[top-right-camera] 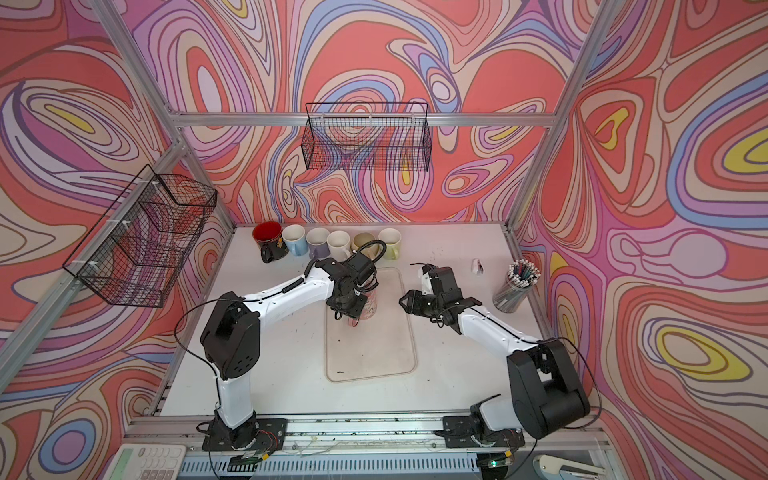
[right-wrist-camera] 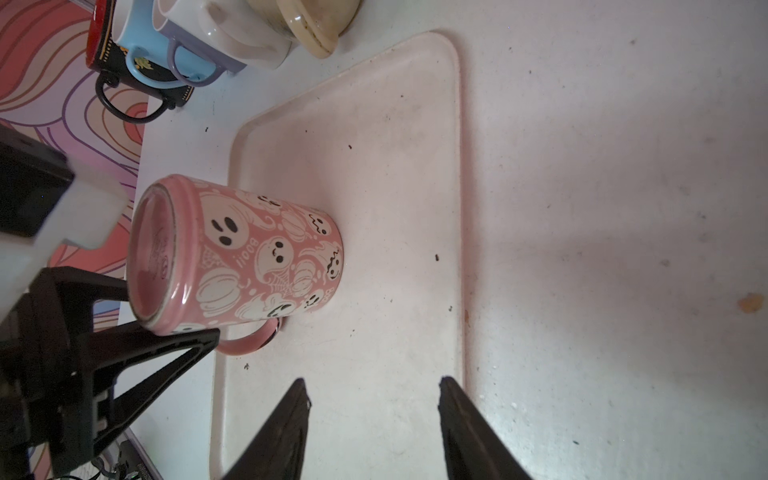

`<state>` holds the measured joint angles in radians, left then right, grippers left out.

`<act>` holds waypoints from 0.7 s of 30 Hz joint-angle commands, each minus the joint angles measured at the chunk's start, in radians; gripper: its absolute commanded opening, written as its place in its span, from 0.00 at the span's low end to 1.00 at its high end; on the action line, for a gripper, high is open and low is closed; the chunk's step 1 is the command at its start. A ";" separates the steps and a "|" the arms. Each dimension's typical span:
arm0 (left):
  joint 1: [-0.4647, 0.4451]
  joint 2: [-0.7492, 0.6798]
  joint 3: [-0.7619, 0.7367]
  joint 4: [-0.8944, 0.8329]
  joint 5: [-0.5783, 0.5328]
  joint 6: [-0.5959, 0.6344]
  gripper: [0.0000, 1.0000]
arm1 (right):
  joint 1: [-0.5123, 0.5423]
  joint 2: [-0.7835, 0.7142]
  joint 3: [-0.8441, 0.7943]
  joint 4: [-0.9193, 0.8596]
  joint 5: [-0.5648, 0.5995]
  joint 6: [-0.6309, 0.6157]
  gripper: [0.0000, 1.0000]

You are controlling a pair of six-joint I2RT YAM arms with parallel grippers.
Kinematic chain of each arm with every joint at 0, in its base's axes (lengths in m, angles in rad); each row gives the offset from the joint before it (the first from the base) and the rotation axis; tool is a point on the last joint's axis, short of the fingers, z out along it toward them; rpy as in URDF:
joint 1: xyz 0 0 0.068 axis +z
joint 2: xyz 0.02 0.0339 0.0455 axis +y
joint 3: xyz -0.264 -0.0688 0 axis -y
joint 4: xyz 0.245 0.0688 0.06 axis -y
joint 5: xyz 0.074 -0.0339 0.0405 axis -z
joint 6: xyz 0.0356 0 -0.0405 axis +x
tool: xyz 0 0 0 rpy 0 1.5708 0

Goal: Turn the mug right side up

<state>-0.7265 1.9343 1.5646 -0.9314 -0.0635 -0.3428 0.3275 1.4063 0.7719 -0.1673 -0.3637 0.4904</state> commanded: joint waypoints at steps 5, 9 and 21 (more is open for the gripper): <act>0.004 0.032 0.017 -0.008 0.014 0.008 0.40 | -0.005 -0.005 -0.016 0.021 0.003 -0.014 0.52; 0.004 0.037 0.015 -0.002 0.006 0.011 0.38 | -0.005 -0.004 -0.018 0.019 0.003 -0.013 0.52; 0.004 0.068 0.020 0.010 -0.005 0.011 0.30 | -0.005 -0.004 -0.020 0.021 0.006 -0.015 0.52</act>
<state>-0.7261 1.9774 1.5692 -0.9119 -0.0528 -0.3408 0.3275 1.4063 0.7662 -0.1631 -0.3634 0.4900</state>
